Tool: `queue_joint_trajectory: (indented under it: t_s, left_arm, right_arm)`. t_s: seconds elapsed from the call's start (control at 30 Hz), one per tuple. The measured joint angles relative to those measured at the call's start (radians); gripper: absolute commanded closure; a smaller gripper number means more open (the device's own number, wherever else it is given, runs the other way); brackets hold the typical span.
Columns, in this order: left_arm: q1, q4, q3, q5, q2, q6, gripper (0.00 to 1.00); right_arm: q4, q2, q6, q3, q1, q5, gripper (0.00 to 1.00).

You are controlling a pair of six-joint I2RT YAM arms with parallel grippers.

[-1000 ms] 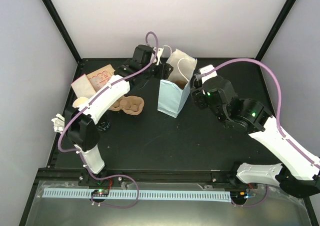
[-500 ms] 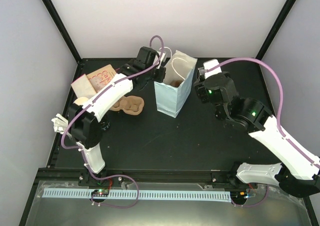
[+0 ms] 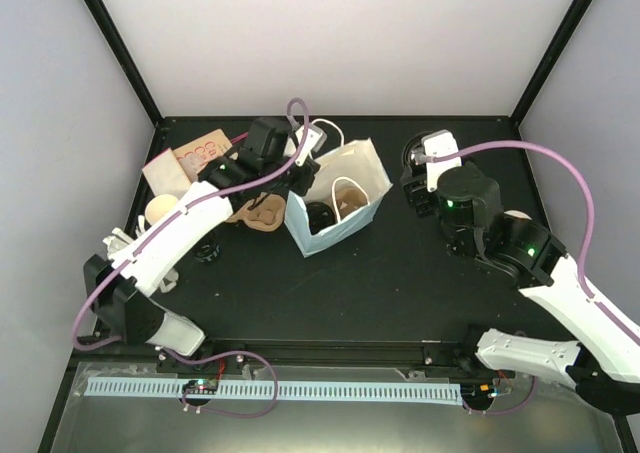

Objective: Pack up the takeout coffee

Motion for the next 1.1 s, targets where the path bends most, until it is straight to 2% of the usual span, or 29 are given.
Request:
queue_joint_trajectory:
  t_s: [0.2, 0.43, 0.6, 0.8, 0.9, 1.1]
  left_arm:
    - [-0.037, 0.029, -0.124, -0.005, -0.112, 0.083, 0.98]
    - [-0.053, 0.13, -0.294, -0.033, -0.253, 0.171, 0.98]
    - [-0.064, 0.179, -0.358, -0.029, -0.326, 0.204, 0.98]
    - [-0.085, 0.18, -0.375, -0.024, -0.357, 0.227, 0.99]
    - [-0.104, 0.177, -0.393, -0.023, -0.376, 0.247, 0.99]
    - [-0.177, 0.152, -0.408, -0.015, -0.394, 0.311, 0.98]
  right_arm:
    - [0.05, -0.068, -0.066, -0.065, 0.0, -0.152, 0.99]
    - [0.123, -0.178, -0.156, -0.178, 0.0, -0.481, 0.99]
    - [0.121, -0.142, -0.215, -0.208, -0.001, -0.656, 0.99]
    - [0.083, -0.088, -0.271, -0.285, 0.006, -0.79, 0.99]
    - [0.059, -0.116, -0.33, -0.348, 0.044, -0.851, 0.99]
    - [0.042, -0.197, -0.448, -0.46, 0.23, -0.847, 0.99]
